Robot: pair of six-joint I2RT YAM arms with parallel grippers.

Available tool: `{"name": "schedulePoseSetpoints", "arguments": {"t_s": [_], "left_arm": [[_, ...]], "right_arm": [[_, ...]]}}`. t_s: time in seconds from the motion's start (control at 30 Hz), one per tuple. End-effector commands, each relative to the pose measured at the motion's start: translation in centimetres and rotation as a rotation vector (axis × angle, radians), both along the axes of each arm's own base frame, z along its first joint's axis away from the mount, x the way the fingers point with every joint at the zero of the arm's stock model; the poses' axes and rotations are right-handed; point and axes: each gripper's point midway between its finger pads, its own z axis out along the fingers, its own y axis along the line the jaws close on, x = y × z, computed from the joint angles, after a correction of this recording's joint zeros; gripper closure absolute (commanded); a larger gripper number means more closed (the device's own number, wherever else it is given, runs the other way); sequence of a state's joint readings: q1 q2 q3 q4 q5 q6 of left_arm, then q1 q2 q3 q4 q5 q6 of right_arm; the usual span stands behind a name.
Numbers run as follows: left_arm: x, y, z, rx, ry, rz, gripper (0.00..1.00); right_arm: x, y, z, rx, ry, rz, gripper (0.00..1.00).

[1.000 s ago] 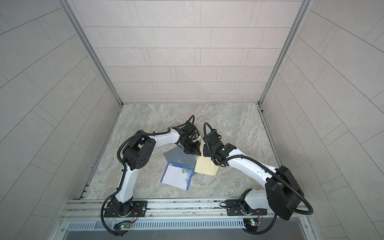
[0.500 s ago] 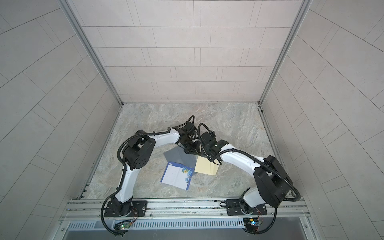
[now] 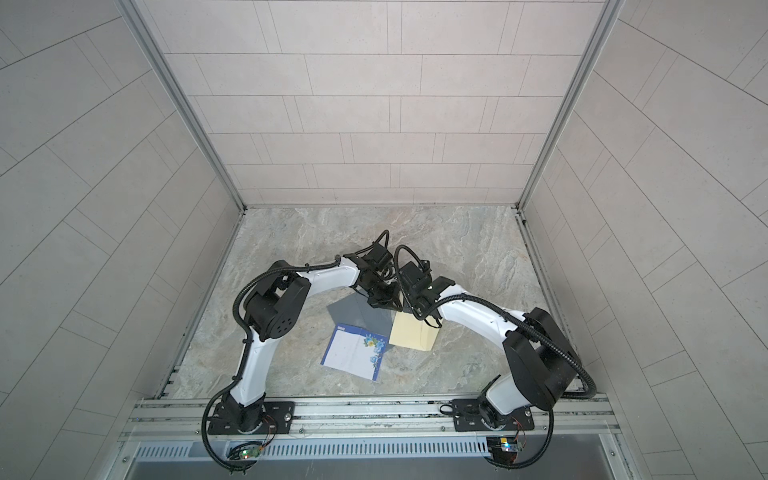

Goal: Place the letter into the envelope and seal it

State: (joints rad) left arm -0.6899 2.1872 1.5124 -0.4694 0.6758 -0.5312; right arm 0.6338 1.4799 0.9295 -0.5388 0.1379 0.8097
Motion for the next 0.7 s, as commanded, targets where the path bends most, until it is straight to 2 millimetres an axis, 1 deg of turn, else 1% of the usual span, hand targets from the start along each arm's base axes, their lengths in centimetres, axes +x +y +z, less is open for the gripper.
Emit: {"name": "schedulePoseSetpoints", "arguments": {"t_s": [0.0,0.07,0.17,0.23,0.3,0.37,0.43,0.5,0.57,0.67], "left_arm": [[-0.4,1.2,-0.1,0.052,-0.002,0.011,1.00],[-0.4,1.1,0.0,0.050,-0.003,0.010,1.00],[-0.5,1.1,-0.1,0.051,-0.001,0.010,1.00],[-0.4,1.1,-0.1,0.050,-0.002,0.010,1.00],[-0.5,1.1,-0.1,0.048,-0.001,0.009,1.00],[-0.5,1.1,-0.1,0.046,-0.001,0.010,1.00],[-0.4,1.1,-0.1,0.046,-0.001,0.011,1.00],[-0.5,1.1,-0.1,0.046,0.001,0.011,1.00],[-0.4,1.0,0.0,0.042,0.000,0.010,1.00],[-0.4,1.0,0.0,0.040,-0.003,0.010,1.00]], "right_arm": [[-3.9,-4.8,-3.1,-0.196,0.160,-0.030,1.00],[-3.5,-4.2,-2.6,-0.154,0.126,-0.016,1.00],[-2.3,-2.4,-0.6,-0.007,0.014,0.007,1.00],[-1.1,-1.3,2.1,0.101,-0.103,0.017,1.00],[-0.4,-1.2,4.7,0.179,-0.202,0.012,1.00],[0.1,-2.7,6.9,0.216,-0.282,-0.040,1.00],[0.3,-4.9,8.0,0.220,-0.323,-0.099,1.00],[0.2,-7.4,7.8,0.203,-0.336,-0.165,1.00],[0.1,-9.7,6.9,0.200,-0.324,-0.237,1.00],[0.1,-11.8,5.6,0.215,-0.320,-0.301,1.00]]}}
